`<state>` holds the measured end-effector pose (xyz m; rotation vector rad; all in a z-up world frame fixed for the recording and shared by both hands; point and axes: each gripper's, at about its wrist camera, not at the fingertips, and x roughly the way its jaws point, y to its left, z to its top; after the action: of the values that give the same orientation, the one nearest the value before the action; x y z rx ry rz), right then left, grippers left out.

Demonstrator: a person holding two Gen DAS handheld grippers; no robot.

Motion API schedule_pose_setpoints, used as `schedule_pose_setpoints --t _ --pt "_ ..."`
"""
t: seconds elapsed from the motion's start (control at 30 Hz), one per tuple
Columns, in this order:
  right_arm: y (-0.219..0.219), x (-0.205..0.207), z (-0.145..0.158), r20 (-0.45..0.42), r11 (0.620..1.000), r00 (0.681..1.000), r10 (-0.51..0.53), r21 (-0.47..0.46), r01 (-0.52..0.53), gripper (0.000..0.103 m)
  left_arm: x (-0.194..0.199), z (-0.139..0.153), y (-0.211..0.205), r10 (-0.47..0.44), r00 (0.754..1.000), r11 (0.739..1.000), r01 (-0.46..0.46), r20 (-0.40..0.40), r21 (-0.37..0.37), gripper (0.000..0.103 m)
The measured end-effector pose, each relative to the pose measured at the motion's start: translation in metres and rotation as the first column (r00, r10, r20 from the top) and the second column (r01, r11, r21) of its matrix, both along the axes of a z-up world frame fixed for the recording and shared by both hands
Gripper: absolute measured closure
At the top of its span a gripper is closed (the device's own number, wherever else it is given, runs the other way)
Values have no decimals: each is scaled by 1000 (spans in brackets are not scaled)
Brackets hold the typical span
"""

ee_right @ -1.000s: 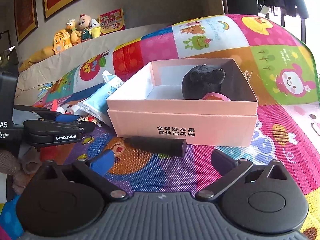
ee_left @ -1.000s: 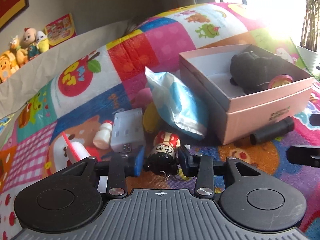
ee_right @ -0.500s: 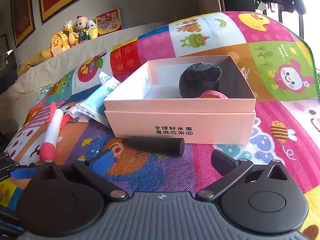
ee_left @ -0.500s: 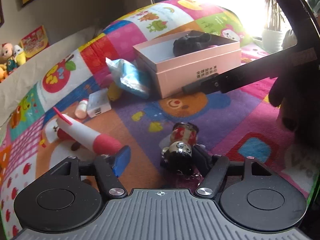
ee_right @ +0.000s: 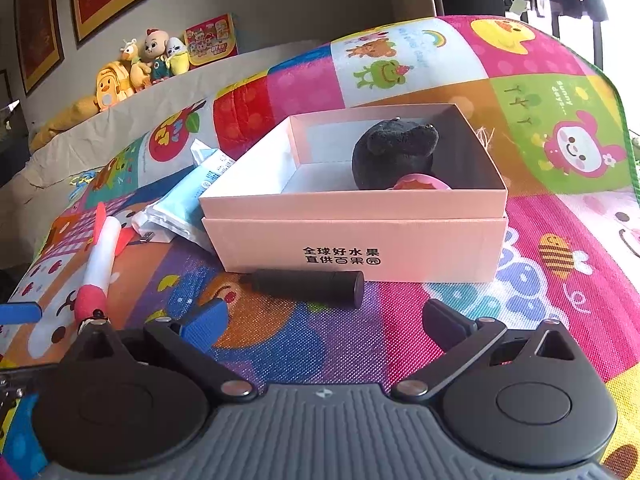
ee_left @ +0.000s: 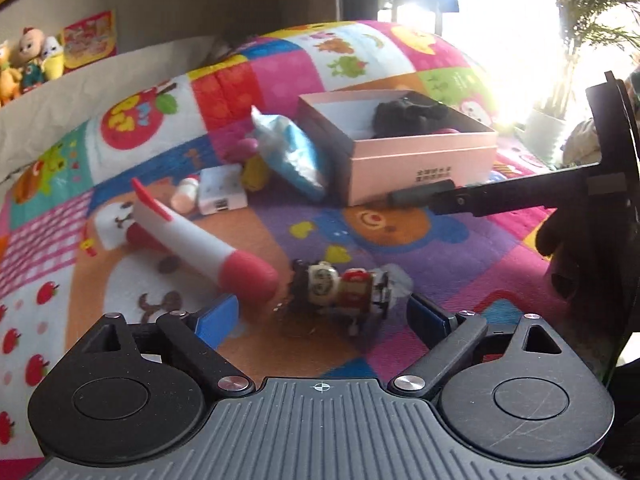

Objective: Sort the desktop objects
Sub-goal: 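Grasp the black cylinder with the right gripper while the left gripper holds the figurine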

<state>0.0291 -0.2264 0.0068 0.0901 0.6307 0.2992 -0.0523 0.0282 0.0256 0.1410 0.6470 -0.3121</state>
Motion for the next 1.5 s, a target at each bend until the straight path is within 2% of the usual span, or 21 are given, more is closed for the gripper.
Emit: schedule_pose_setpoints --t 0.1,0.23,0.3,0.4,0.53,0.6,0.67,0.8,0.97,1.07,1.1,1.2,1.33,1.5 --pt "0 0 0 -1 1000 1000 0 1 0 0 9 -9 -16 -22 1000 999 22 13 23 8" --pt "0 0 0 -2 1000 1000 0 3 0 0 25 -19 -23 -36 999 999 35 -27 -22 8" --pt "-1 0 -1 -4 1000 1000 0 6 0 0 24 -20 -27 -71 997 996 69 -42 -49 8" --pt "-1 1 -1 -8 1000 1000 2 12 -2 0 15 -22 -35 -123 992 992 121 -30 -40 7" --pt "0 2 -1 -12 1000 1000 -13 2 13 0 8 -23 -37 -34 999 999 34 6 8 5" --pt "7 5 -2 -31 997 998 -50 -55 48 0 6 -22 -35 7 1000 1000 -7 25 4 2" --pt "15 10 -4 -60 992 996 -64 -110 57 0 6 -22 -33 15 999 1000 -15 28 0 2" --pt "26 22 -5 -80 993 993 -90 -89 82 0 6 -23 -33 14 1000 1000 -14 19 -5 2" --pt "45 30 -6 -80 986 990 -114 -130 103 0 4 -25 -36 4 1000 1000 -4 25 5 1" --pt "49 30 -6 -45 980 992 -119 -166 110 16 3 -25 -35 2 999 1000 -2 34 2 1" --pt "48 28 -4 -38 981 993 -113 -163 105 26 2 -24 -35 4 999 1000 -4 36 0 1" --pt "39 22 -1 -56 985 993 -102 -144 93 27 2 -24 -33 9 999 1000 -8 42 -9 1" --pt "20 -3 2 -84 993 996 -22 -120 12 27 2 -24 -34 5 999 1000 -4 41 -11 1" --pt "1 -45 -1 -37 980 999 35 -195 -42 27 9 -23 -36 -54 999 998 54 6 -9 1"
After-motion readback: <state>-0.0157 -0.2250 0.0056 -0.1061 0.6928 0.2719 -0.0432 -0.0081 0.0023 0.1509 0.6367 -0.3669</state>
